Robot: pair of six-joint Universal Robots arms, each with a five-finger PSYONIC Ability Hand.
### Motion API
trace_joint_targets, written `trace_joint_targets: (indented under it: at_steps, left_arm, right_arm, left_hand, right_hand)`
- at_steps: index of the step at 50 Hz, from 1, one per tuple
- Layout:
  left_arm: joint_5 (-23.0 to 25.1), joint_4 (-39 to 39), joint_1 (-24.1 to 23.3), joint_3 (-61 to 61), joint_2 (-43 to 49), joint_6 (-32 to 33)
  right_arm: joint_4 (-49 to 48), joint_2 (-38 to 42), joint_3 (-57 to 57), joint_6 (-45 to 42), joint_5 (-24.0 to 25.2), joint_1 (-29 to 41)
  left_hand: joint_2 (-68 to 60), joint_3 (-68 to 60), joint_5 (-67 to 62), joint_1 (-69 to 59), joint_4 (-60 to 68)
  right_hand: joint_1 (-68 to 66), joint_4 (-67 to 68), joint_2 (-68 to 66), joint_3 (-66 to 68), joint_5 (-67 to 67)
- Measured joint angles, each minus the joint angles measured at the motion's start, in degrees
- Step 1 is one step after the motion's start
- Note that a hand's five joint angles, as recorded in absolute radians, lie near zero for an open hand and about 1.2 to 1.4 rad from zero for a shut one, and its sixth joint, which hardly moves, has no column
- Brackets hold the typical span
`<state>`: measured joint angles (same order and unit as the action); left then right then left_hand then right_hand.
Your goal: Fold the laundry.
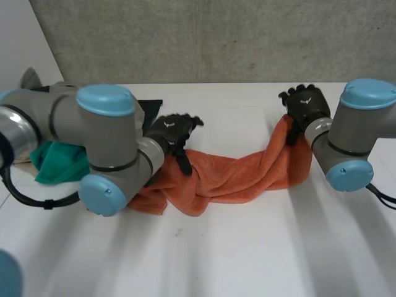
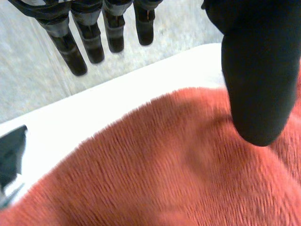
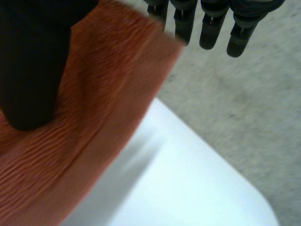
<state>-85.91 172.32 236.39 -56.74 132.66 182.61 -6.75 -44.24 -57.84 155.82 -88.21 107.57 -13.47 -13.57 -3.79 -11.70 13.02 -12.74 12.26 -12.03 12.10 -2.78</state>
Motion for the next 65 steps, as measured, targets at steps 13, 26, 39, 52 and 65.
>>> trace_joint_targets:
  at_steps: [13, 26, 39, 52, 65]
  left_arm:
    - [2.0, 0.8, 6.6, -23.2, -25.6, 5.2]
    - [10.7, -4.2, 23.2, -41.8, -32.1, 11.6]
    - [11.5, 3.0, 25.2, -37.4, -18.5, 11.8]
    - [6.0, 7.9, 20.0, -30.1, -10.2, 16.4]
    - [2.9, 9.1, 17.7, -25.2, -7.2, 21.1]
  right_arm:
    - [11.6, -17.1, -10.2, -7.2, 5.0, -1.8]
    - [30.8, -26.5, -29.4, -22.7, 13.5, -4.9]
    - [6.7, -16.4, -31.7, -17.5, 16.5, -6.6]
    - [-0.9, -5.9, -21.4, -13.6, 18.5, -6.5]
    - [0.0, 1.1, -12.4, -12.6, 18.4, -5.4]
  left_hand:
    - [-9.2, -9.0, -8.9, -12.0, 9.3]
    - [-12.6, -12.5, -12.9, -15.1, 13.3]
    - [-12.6, -12.5, -12.8, -15.0, 13.3]
    - [-21.3, -21.2, -21.2, -23.3, 22.1]
    - [-54.7, -54.3, -52.5, -53.6, 55.3]
  right_hand:
    - [-0.2, 0.2, -0.2, 0.3, -0.2]
    - [-16.3, 17.0, -17.0, 16.9, -16.8]
    - [-12.4, 11.6, -12.5, 12.6, -9.8]
    - [-12.4, 11.8, -12.6, 12.6, -10.7]
    - [-22.8, 23.0, -23.5, 23.4, -22.6]
